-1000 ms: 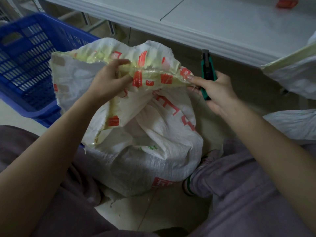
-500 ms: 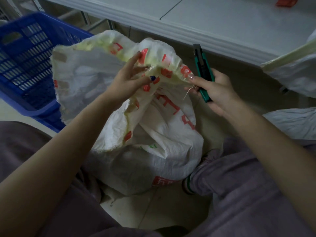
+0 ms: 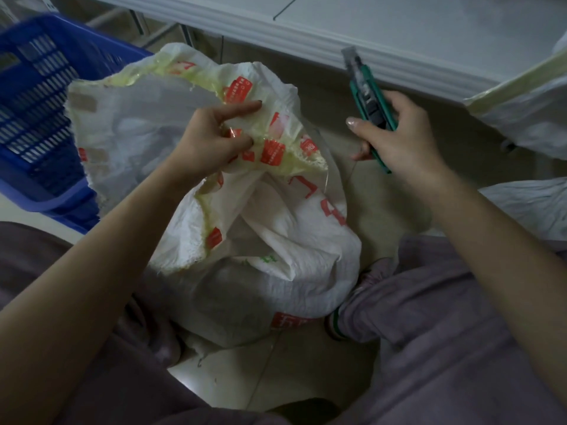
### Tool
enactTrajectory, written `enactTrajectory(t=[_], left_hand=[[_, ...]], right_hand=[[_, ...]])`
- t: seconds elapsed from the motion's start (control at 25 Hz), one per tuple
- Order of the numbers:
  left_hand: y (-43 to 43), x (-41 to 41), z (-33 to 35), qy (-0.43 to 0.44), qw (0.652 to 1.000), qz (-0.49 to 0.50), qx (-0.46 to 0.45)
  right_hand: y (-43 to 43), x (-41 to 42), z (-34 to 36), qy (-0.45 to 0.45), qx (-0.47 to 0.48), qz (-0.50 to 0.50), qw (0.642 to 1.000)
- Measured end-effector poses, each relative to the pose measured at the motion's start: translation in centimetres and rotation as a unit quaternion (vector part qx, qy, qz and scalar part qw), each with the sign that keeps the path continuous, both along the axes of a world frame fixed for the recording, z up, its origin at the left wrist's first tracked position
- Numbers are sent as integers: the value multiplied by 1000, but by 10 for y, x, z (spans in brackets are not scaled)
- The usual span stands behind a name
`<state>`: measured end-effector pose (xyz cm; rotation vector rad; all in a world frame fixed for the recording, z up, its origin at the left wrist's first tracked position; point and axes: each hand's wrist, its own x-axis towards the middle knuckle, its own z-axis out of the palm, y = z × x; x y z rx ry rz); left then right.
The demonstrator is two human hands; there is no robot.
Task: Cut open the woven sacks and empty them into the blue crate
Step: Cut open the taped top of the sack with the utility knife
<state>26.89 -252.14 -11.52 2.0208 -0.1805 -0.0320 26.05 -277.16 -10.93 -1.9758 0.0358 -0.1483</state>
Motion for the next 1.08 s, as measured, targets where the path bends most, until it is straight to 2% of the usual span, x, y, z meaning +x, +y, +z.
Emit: enactTrajectory(t=[0.08, 0.16, 0.28, 0.44, 0.92, 1.08], left_hand=[[1, 1, 0, -4, 999, 8, 35], [3, 3, 0, -7, 998, 5, 65], [2, 2, -1, -3, 996, -12, 92], [-2, 2, -4, -9, 989, -43, 139], [-5, 2, -7, -22, 979, -75, 187], [-7, 1, -5, -27, 976, -79, 203]], right_hand=[[-4, -13, 13, -22, -97, 72, 992], [-7, -24, 23, -50, -217, 132, 966], [-9, -29, 27, -64, -299, 175, 936], [-5, -26, 23, -69, -325, 193, 923], [24, -21, 18, -64, -439, 224, 868], [28, -20, 21, -77, -432, 194, 877]])
